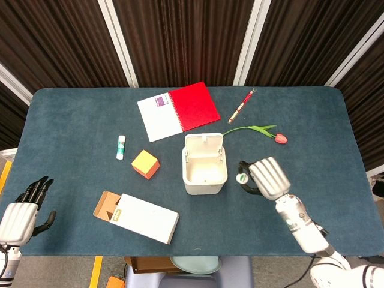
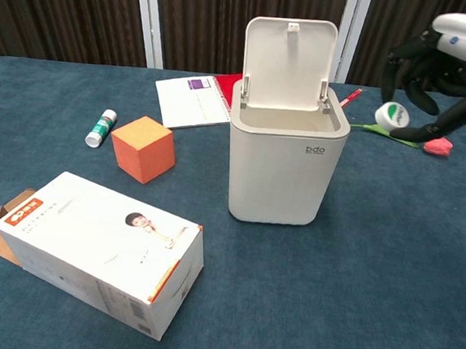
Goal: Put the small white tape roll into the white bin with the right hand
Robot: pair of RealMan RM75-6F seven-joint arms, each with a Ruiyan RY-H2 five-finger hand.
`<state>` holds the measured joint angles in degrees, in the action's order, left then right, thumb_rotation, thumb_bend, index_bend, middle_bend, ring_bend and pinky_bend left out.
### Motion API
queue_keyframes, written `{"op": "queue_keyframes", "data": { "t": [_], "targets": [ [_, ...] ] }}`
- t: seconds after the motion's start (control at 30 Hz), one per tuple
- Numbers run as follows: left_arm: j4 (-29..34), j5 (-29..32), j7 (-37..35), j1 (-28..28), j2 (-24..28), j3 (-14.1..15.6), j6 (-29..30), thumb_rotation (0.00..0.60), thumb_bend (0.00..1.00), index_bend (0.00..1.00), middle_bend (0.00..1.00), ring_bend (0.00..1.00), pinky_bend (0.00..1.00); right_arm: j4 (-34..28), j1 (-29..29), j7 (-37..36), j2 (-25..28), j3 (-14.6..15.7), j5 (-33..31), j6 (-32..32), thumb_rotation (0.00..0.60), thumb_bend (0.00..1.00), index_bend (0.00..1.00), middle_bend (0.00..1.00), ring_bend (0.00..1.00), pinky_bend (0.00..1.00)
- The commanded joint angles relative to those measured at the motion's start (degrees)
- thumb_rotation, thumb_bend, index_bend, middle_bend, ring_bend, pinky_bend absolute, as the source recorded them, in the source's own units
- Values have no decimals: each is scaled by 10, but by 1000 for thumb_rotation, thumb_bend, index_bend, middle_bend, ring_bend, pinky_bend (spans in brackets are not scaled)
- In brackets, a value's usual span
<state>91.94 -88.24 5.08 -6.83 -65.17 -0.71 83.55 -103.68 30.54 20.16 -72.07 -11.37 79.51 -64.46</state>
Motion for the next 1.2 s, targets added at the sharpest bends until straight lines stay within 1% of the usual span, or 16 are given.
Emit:
{"op": "queue_keyframes", "data": {
  "t": [0.03,0.2,0.47,0.57,0.67,0.73,0.83,0.9,0.97,1.1,1.2],
  "targets": [
    [0,0,-2,1,1,-1,2,600,421,0,48,102,324,-4,18,16,-15,-15,-19,13,600,324,671,868,988,948],
    [0,1,-5,2,2,-1,3,600,421,0,50,103,324,3,41,27,-34,-30,-48,25,600,323,671,869,988,948],
    [0,1,-4,1,2,0,2,600,420,0,51,102,324,41,72,22,-66,-37,-80,47,600,324,654,870,988,948],
    [0,1,-6,1,3,-1,2,600,421,0,50,102,326,45,73,16,-68,-33,-72,39,600,305,597,870,988,948],
    [0,1,-6,1,2,-1,3,600,421,0,50,103,326,39,66,12,-62,-26,-52,21,600,167,488,870,989,948],
    [0,0,-5,1,2,0,3,600,421,0,50,103,326,29,60,9,-54,-20,-39,9,600,104,424,870,988,948],
    [1,-1,-1,1,2,1,1,600,422,0,50,102,327,9,48,9,-36,-13,-18,-13,600,68,356,870,988,948],
    [1,-1,2,0,1,1,0,600,422,0,51,102,327,-8,35,18,-21,-8,-3,-37,600,64,342,871,988,948],
    [2,0,3,0,1,1,-1,600,422,0,51,102,327,-26,17,34,-4,-1,12,-66,600,64,372,871,988,948],
    [3,-2,5,1,1,1,2,600,422,0,51,105,329,-52,-28,78,29,13,32,-133,600,64,514,870,984,948],
    [4,-5,5,2,1,1,6,600,422,0,59,111,331,-63,-68,98,54,27,41,-183,600,65,570,871,959,938]
  ]
}}
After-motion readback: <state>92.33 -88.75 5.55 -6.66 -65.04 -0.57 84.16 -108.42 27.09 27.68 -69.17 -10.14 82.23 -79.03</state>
